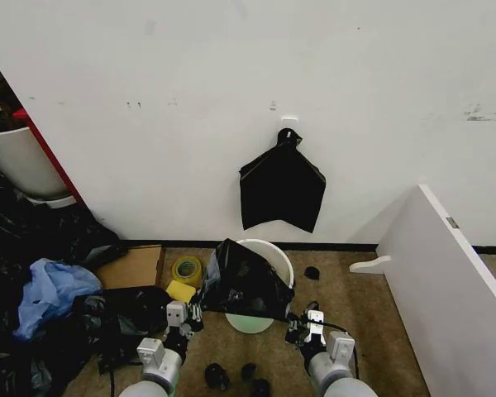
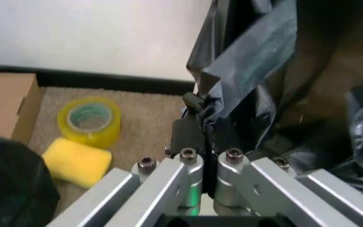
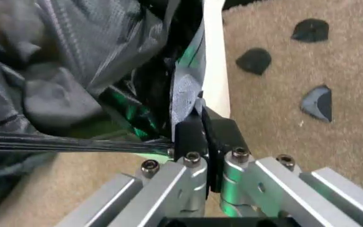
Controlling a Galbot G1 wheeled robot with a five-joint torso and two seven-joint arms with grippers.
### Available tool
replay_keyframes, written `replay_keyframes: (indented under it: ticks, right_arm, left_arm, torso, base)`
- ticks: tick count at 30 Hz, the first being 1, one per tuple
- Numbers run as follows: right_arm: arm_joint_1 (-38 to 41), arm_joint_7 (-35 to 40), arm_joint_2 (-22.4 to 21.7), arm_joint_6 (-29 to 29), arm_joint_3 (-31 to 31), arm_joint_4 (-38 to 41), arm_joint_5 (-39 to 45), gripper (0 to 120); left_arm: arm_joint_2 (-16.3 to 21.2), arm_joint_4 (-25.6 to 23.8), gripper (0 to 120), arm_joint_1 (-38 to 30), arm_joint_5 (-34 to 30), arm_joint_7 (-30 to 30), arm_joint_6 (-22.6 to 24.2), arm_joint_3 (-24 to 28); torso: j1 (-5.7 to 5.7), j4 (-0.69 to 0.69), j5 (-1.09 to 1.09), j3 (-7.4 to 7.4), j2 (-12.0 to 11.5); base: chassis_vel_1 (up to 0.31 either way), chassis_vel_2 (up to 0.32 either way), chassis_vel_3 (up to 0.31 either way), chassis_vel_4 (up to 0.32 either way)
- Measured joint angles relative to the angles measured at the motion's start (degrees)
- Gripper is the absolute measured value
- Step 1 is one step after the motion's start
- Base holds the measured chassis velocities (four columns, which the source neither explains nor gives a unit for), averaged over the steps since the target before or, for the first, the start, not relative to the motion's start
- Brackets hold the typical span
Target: Place the garbage bag over the trash bin.
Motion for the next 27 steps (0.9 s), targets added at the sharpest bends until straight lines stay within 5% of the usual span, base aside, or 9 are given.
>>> replay_keyframes:
  ticks: [17,27]
  right_arm:
    - [5.4,-0.4,1.5,-1.1,-1.2,-7.7,0.6,0]
    - [5.3,-2.2,1.5,0.9,-0.7,-7.7,-0.1,0]
  left_arm:
    - [-2.5,11.8,0,-10.5,-0.6,-0.8,4.5,3.9]
    - [-2.7,10.7,0,-11.0,-1.4,-0.8,4.4,2.6]
  torso:
    - [0.01,0.00,0.00,0.01,0.0]
    - [0.01,0.00,0.00,0.00,0.0]
  base:
    - [0.000,0.000,0.000,0.000]
    - [0.000,0.000,0.000,0.000]
